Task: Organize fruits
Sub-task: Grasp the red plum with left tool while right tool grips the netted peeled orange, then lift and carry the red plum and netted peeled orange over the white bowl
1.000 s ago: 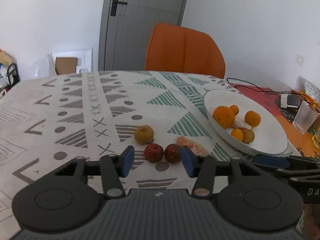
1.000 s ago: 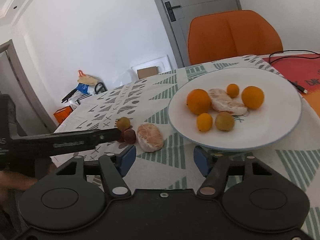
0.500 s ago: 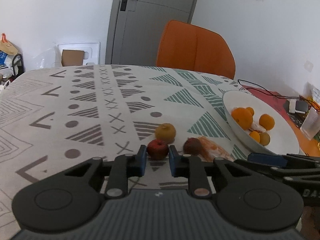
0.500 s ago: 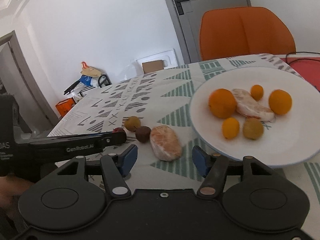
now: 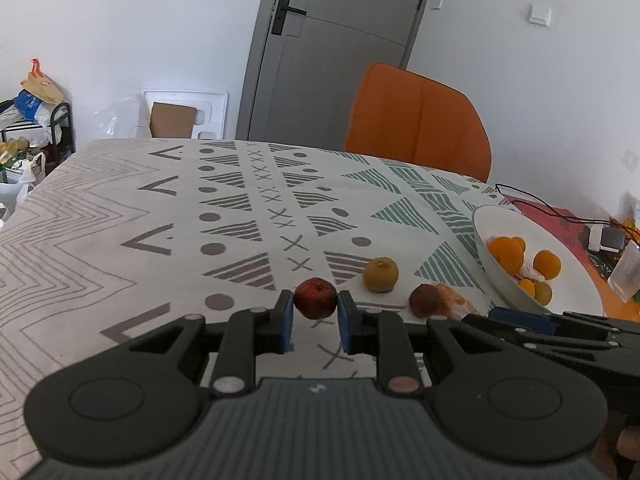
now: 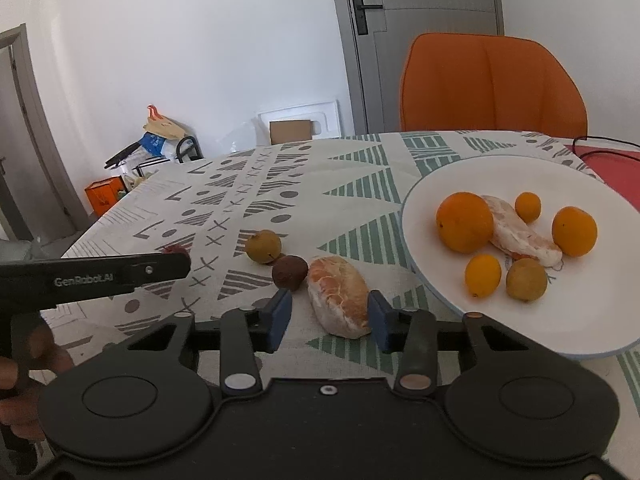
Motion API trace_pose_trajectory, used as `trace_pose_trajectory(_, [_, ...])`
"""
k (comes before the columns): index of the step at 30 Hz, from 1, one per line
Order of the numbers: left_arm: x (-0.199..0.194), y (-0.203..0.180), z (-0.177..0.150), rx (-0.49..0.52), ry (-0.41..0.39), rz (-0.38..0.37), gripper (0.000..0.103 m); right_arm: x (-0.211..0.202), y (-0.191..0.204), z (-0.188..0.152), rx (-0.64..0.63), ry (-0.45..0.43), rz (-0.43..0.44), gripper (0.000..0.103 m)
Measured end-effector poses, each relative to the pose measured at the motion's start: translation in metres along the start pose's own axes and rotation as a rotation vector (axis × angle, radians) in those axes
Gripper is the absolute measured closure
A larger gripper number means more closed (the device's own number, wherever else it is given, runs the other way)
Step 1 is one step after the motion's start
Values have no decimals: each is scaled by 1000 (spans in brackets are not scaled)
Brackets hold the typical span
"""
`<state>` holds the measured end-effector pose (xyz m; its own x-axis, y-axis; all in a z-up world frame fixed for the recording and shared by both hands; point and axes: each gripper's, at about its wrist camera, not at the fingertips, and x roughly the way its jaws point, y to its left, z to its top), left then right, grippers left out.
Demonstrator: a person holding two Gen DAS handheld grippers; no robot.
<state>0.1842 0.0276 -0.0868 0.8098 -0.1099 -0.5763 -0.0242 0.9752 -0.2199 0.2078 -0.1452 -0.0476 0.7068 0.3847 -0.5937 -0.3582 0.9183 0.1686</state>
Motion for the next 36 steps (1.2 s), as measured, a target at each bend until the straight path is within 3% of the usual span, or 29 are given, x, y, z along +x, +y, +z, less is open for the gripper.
trace_pose_trajectory(2, [-2, 2, 0, -2, -4, 1, 81, 1, 2, 0, -4, 13, 3, 85])
trace_pose_trajectory(6, [-10, 7, -3, -8, -16, -1, 81, -3, 6, -1, -4, 29, 22, 86])
trace_pose_trajectory(10, [-13, 11, -6, -14, -16, -7, 81, -6, 8, 2, 2, 8, -4, 70])
trace_pose_trajectory(14, [-16, 18, -6, -25, -21, -9, 81, 1, 14, 5, -10, 15, -30, 67])
trace_pose_trajectory(18, [-18, 27, -4, -39, -30, -4, 81, 7, 22, 5, -37, 13, -65, 46])
trace_pose_trajectory(21, [-18, 36, -5, -56, -31, 3, 81, 13, 27, 6, -65, 20, -85, 47])
trace_pose_trajectory(24, [-16, 43, -6, -71, -23, 4, 81, 22, 27, 4, -64, 49, -109, 68])
trace_pose_trajectory(36, [-32, 35, -11, -57, -39, -41, 81, -2, 27, -10, -53, 58, -137, 70])
